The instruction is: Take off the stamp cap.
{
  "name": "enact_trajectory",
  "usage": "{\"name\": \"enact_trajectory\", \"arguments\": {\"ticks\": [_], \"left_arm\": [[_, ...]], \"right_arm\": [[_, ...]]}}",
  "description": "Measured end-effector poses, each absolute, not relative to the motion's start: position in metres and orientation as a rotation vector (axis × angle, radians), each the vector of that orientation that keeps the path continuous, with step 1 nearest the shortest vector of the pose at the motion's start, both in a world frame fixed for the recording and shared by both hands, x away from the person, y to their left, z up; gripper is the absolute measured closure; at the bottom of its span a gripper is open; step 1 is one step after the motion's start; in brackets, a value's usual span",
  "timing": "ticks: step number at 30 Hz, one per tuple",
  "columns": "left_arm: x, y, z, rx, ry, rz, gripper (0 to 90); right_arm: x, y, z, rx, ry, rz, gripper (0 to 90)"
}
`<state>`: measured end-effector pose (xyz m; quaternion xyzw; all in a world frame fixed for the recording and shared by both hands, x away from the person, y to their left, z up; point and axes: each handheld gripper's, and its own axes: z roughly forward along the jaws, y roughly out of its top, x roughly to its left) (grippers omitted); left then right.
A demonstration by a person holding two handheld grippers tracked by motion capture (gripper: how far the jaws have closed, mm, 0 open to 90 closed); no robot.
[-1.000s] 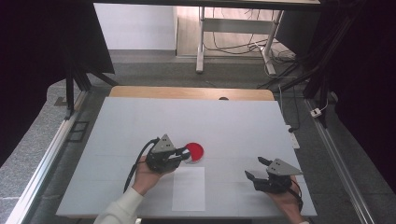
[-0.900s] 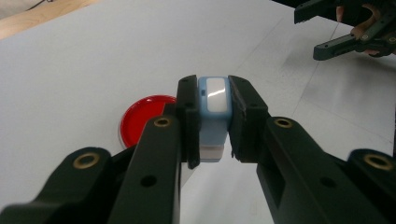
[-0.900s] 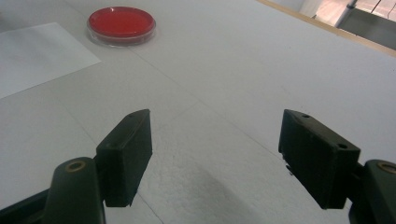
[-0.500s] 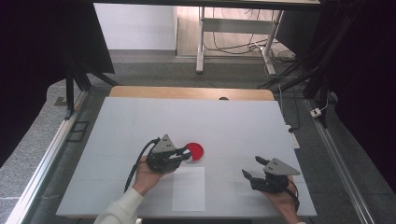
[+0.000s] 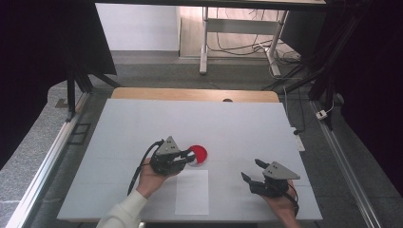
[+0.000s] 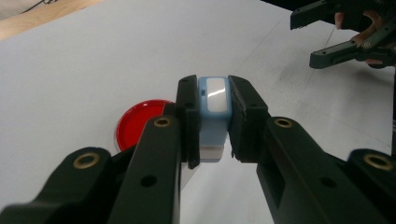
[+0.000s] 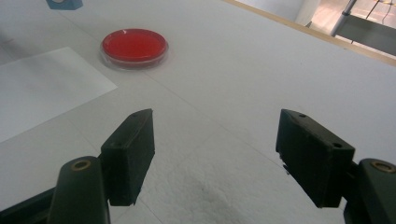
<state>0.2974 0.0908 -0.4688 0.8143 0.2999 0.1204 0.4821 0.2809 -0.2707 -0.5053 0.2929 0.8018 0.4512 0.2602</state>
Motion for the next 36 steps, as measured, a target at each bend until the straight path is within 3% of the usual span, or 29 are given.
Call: {"name": "enact_trajectory", "arguments": {"ticks": [36], "left_arm": [[0.298, 0.089, -0.470, 1.975, 0.735, 0.280, 75.0]], "right_arm": [[0.279, -0.207, -0.510, 0.668, 2.216, 1.231, 28.8]]}}
